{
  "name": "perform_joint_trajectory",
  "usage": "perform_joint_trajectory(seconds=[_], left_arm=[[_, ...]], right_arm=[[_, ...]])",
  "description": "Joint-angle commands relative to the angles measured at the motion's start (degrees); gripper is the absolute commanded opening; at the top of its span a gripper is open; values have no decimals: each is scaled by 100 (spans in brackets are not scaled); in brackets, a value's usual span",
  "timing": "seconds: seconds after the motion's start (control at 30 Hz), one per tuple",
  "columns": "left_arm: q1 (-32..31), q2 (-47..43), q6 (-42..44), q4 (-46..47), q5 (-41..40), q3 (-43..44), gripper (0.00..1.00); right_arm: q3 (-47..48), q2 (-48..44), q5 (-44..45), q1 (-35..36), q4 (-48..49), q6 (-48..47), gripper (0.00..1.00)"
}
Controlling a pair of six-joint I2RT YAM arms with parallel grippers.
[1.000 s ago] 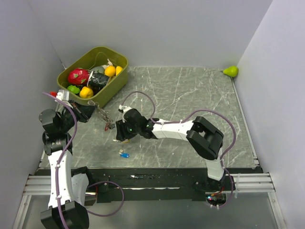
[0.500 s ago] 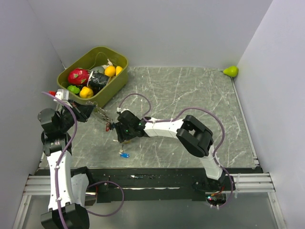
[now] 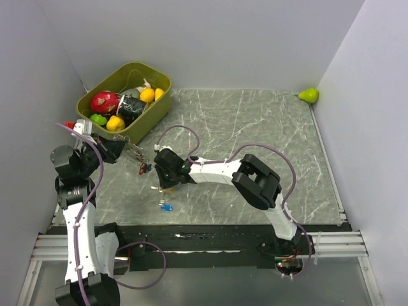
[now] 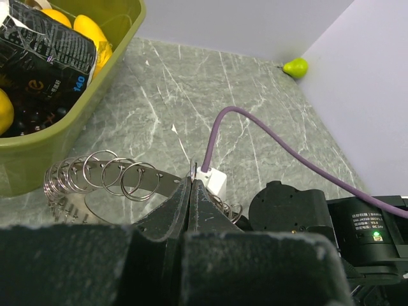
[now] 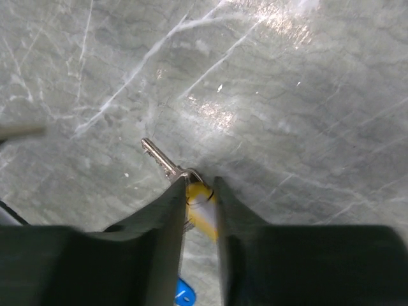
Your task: Put the keys on the keyring
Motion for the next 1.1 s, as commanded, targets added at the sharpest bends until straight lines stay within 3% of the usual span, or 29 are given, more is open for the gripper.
perform_joint_trajectory(seconds=[0.0,0.1,0.13,0.53,1.07], left_arm=[[29,-123,25,295,107,226,1],[20,-131,25,312,116,217,1],[20,-140,25,304,107,217,1],[29,-175,34,330,125,182,1],[-85,-61,-317,892,547,-82,1]], right_arm=[[269,121,6,49,-92,51,24],[120,-11,6,49,48,60,2],[84,-37,6,40,66,68,0],[-609,-678,-135,-92,356,-11,0],[-2437,-2505,-30,-865,919,-450,0]])
